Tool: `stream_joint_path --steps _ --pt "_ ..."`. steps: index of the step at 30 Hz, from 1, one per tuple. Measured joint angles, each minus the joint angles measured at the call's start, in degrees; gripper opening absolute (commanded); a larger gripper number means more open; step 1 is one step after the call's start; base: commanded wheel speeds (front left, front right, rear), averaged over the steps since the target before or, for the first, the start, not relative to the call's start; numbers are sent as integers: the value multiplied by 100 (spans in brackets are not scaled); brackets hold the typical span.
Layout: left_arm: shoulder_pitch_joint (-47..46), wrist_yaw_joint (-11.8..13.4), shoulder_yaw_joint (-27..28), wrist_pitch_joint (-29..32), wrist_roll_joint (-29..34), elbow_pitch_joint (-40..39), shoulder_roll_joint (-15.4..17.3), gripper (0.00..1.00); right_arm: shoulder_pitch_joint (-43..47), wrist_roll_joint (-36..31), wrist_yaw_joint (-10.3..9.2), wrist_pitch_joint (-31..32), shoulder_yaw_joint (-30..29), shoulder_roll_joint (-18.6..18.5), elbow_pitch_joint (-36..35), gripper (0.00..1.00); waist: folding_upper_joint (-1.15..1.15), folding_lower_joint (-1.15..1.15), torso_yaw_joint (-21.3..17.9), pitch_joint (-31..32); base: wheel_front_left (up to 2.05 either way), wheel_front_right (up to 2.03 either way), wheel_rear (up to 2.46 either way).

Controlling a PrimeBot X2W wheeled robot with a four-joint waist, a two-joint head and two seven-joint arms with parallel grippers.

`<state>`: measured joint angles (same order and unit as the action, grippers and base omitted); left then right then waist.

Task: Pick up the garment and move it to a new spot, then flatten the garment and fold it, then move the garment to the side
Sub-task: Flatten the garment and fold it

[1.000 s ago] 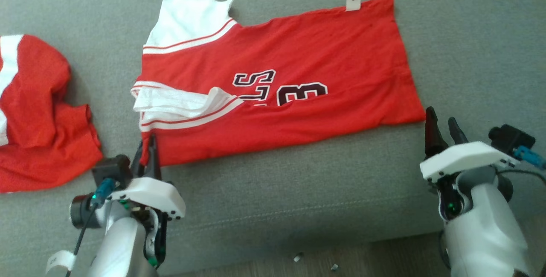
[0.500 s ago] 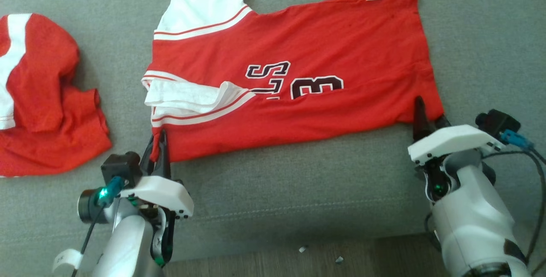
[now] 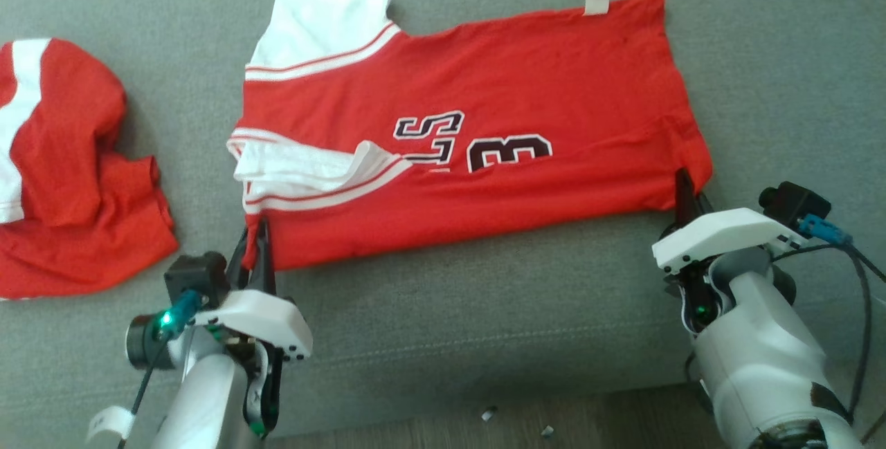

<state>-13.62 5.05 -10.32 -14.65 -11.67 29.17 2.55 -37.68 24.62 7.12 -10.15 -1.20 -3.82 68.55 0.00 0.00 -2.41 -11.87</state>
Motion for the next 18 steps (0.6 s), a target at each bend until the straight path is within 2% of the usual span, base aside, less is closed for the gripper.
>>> stream_joint_path --steps 3,6,11,18 --pt "37 -32 -3 0 -1 134 2 0 5 -11 0 -8 22 -55 32 0 0 0 -37 104 0 0 0" --pt "108 -168 -12 48 -44 378 8 0 26 90 0 81 20 -111 20 0 0 0 -87 216 0 0 0" --pt "337 -311 -80 107 -100 610 65 0 342 265 0 449 109 -211 -158 0 0 0 -208 359 0 0 0" --pt "475 -354 -166 153 -101 622 129 0 814 320 1 713 149 -223 -493 0 0 0 -274 461 0 0 0"
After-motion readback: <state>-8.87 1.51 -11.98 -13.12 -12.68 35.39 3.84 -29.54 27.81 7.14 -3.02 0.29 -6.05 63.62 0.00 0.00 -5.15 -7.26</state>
